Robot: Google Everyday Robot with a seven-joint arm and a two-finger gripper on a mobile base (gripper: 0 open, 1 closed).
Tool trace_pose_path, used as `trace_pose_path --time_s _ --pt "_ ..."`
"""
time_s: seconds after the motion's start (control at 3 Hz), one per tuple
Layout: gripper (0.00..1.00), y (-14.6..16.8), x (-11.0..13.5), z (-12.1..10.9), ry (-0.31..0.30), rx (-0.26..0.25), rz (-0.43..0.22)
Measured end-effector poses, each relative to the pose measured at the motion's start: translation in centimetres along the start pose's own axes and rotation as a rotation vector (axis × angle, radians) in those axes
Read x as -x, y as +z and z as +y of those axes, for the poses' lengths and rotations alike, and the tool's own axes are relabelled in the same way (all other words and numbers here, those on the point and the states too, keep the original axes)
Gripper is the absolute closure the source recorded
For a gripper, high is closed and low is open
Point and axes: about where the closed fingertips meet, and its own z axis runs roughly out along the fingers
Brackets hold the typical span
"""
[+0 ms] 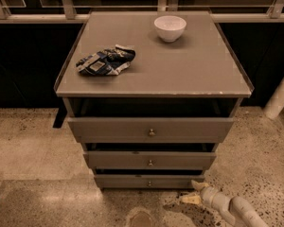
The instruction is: Close bottom drawer
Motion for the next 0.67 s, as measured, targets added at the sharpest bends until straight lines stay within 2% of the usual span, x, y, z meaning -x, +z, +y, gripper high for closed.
trace_pose_path --time_s 0.33,0.67 --pt "0.00 -0.42 -0.37 1.05 0.000 0.000 0.000" --pt "0.00 -0.44 -0.41 1.14 0.000 0.000 0.000"
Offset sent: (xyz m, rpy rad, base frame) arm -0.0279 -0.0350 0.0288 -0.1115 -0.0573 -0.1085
